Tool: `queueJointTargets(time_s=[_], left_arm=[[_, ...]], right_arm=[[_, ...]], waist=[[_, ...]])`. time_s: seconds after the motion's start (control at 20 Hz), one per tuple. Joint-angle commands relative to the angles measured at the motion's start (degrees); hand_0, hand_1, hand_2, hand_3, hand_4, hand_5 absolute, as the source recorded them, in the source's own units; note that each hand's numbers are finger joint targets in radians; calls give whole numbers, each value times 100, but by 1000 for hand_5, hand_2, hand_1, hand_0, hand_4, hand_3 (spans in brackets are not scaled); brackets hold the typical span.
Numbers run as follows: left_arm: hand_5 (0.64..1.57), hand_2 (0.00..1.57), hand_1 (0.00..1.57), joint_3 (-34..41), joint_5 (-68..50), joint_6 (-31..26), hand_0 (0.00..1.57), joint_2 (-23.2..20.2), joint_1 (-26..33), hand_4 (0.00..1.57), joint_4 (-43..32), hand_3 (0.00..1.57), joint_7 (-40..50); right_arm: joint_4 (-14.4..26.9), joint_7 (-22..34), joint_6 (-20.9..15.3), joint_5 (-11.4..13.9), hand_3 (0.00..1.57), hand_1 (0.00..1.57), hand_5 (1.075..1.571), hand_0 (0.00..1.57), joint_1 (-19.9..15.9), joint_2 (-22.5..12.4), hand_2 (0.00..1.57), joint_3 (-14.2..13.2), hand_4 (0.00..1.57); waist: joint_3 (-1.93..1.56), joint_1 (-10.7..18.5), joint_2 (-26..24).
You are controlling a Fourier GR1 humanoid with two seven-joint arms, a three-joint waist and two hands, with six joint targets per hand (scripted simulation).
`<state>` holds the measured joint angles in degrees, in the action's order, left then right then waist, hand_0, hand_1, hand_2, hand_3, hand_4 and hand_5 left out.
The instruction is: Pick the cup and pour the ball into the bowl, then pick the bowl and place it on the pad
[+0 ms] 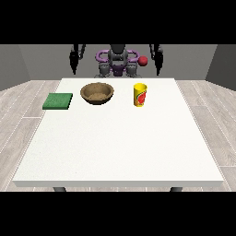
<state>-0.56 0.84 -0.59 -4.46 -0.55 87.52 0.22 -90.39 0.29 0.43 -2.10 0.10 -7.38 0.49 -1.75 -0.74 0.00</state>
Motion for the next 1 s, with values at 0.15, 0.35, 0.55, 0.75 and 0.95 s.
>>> queueJointTargets(time_s=[0.15,0.35,0.55,0.75,0.95], left_arm=[[1566,0,0,86,-51,-3,0,-190,-81,664,517,0,424],[1565,0,0,63,-765,462,0,422,-44,642,913,0,1431],[1564,0,0,96,-755,608,0,272,-90,637,1638,0,2511],[1560,0,0,-60,-346,1206,0,336,-934,581,1854,0,2775],[1556,0,0,-126,-77,1274,0,407,-1346,602,1488,0,2141]], right_arm=[[-476,455,28,-55,0,0,1533,0,-39,-213,0,-69,875],[-846,1401,-88,-745,0,0,1539,0,478,321,0,-23,872],[-1685,2399,-404,-587,0,0,1532,0,515,216,0,120,861],[-2397,2793,-382,-792,0,0,1548,0,152,44,0,-42,789],[-2352,2152,-511,-485,0,0,1551,0,-103,205,0,-22,755]], waist=[[142,-12,-1311],[173,-367,-2151],[175,-267,-2283],[175,-447,-1568],[175,-467,-679]])
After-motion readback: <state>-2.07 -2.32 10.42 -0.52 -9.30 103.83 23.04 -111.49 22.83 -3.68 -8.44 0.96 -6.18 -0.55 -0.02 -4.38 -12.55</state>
